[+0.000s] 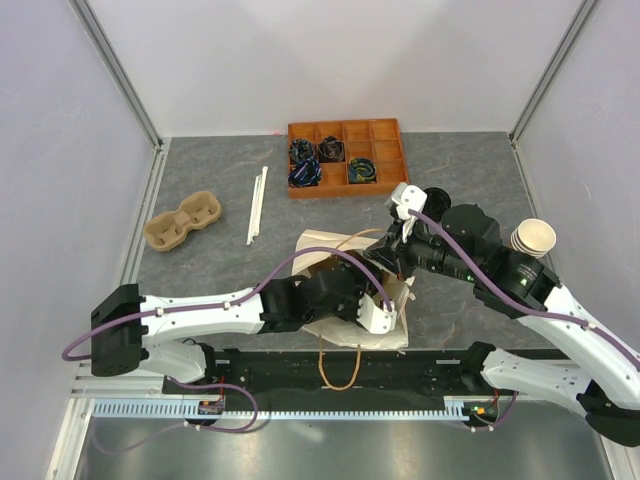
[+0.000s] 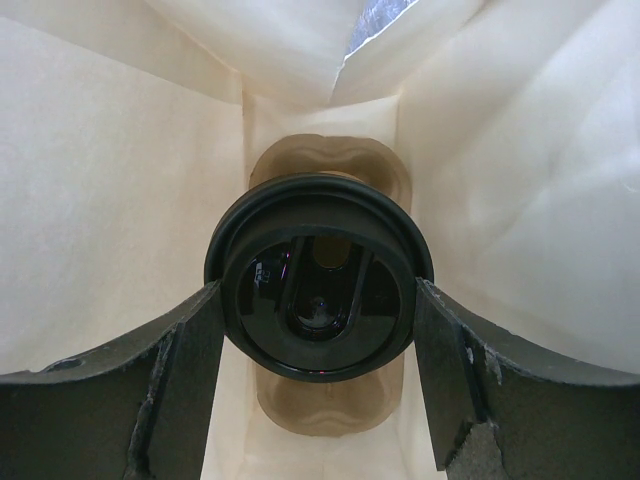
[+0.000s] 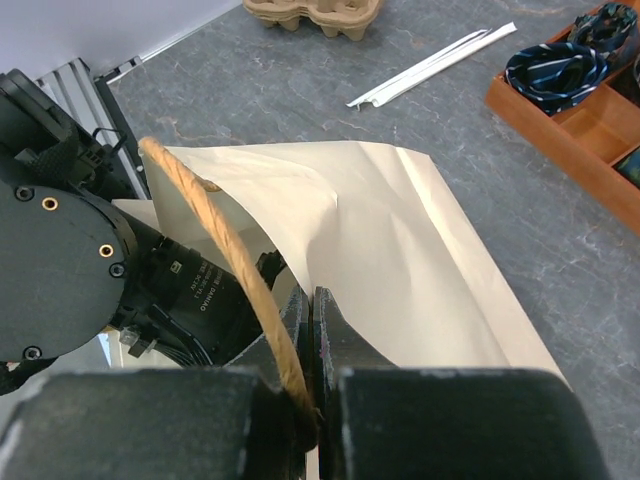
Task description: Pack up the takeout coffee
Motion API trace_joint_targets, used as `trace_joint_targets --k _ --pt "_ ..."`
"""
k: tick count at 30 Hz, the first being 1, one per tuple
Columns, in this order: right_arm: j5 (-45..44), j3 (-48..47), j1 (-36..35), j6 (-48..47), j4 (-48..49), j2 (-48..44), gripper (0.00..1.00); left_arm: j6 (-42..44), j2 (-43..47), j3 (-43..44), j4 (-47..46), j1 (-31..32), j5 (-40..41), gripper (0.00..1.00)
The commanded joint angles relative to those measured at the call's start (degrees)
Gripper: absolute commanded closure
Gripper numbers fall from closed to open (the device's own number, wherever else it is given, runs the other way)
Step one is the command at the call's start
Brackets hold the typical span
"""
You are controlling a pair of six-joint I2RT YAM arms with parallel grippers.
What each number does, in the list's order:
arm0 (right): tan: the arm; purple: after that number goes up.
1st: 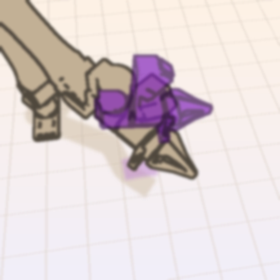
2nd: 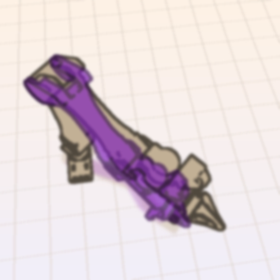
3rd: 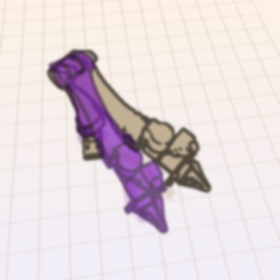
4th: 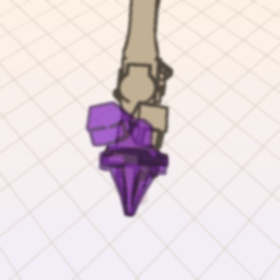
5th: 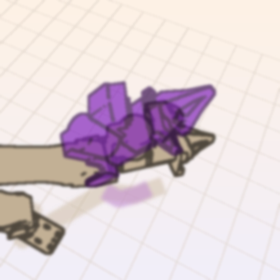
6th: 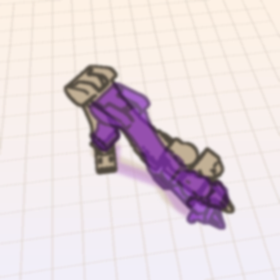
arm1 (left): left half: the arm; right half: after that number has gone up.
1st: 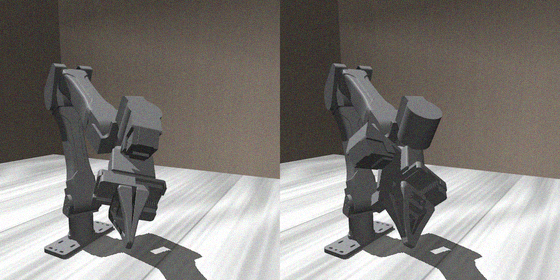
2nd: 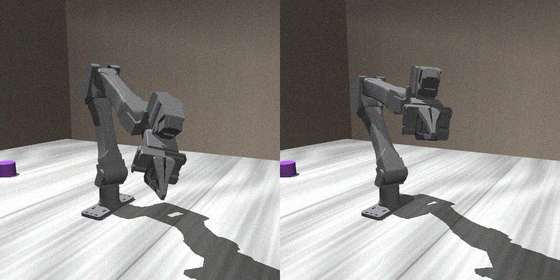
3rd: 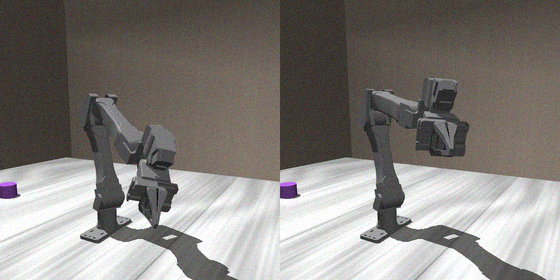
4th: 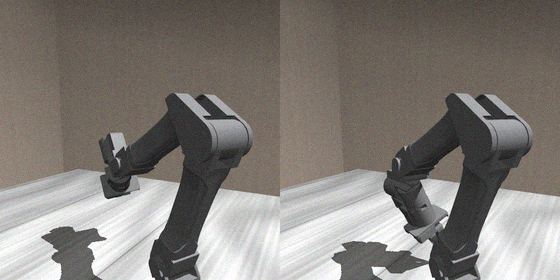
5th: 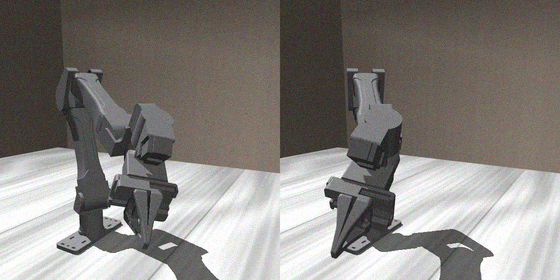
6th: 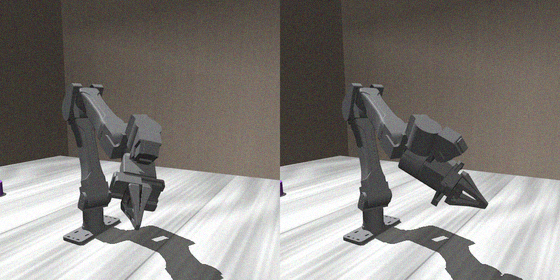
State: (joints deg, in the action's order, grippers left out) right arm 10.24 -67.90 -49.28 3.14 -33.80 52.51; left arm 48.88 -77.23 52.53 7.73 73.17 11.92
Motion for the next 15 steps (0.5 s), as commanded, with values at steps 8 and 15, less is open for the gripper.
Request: trace_joint_targets --k 8,15 --pt "6.11 -1.62 2.52 6.62 1.9 0.66 1.0 2.27 0.5 0.9 -4.12 -1.8 -0.76 0.78" --pt "8.04 -2.76 3.75 8.55 1.98 1.54 1.0 1.92 1.03 2.75 -2.19 -2.77 -3.39 0.79"
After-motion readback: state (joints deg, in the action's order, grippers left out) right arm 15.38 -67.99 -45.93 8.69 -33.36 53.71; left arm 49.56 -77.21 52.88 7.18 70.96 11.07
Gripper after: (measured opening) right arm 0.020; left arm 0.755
